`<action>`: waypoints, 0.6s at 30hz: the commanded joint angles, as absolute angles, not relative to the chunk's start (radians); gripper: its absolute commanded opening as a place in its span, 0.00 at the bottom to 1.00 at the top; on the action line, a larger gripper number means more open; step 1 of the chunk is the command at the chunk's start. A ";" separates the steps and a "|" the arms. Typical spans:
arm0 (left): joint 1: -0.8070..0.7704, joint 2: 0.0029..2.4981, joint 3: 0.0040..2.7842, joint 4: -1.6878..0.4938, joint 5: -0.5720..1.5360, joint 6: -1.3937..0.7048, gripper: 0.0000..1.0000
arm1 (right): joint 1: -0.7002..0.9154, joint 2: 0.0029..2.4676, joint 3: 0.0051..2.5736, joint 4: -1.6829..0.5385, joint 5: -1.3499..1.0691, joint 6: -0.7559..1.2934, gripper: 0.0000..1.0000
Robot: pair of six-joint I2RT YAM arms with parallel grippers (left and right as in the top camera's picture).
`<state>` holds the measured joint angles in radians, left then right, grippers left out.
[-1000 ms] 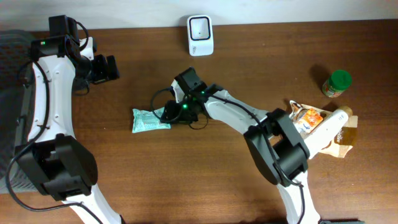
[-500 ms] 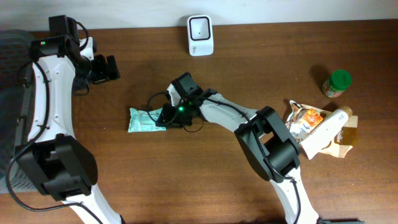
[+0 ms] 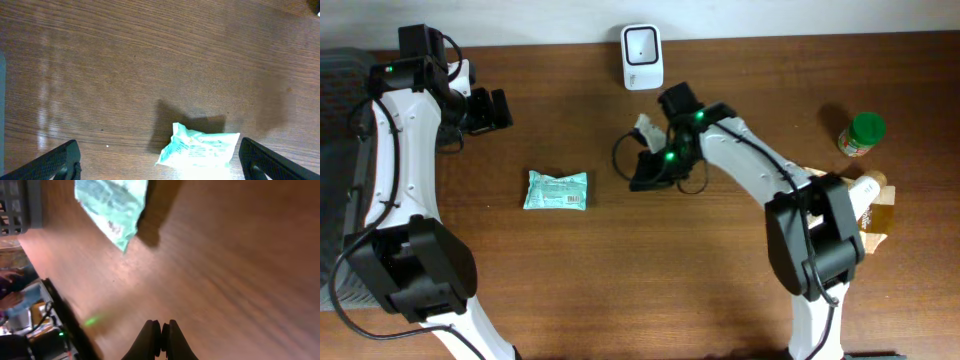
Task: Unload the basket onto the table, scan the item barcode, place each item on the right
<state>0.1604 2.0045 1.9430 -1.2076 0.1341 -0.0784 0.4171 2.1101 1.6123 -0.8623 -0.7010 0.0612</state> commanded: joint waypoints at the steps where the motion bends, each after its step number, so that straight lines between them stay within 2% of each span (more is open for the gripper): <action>1: 0.167 1.987 1.946 -1.206 0.141 -0.073 0.99 | 0.455 2.096 1.610 -0.775 -0.713 0.068 0.16; 3: 0.167 1.987 1.946 -1.206 0.141 -0.073 0.99 | 0.524 2.112 1.610 -0.637 -0.607 0.250 0.25; 6: 0.167 1.987 1.946 -1.206 0.141 -0.073 0.99 | 0.564 2.142 1.610 -0.588 -0.563 0.391 0.30; 7: 0.167 1.987 1.946 -1.206 0.141 -0.073 0.99 | 0.569 2.157 1.610 -0.586 -0.562 0.423 0.35; 18: 0.167 1.987 1.946 -1.207 0.142 -0.074 0.99 | 0.616 2.315 1.608 -0.323 -0.617 0.612 0.37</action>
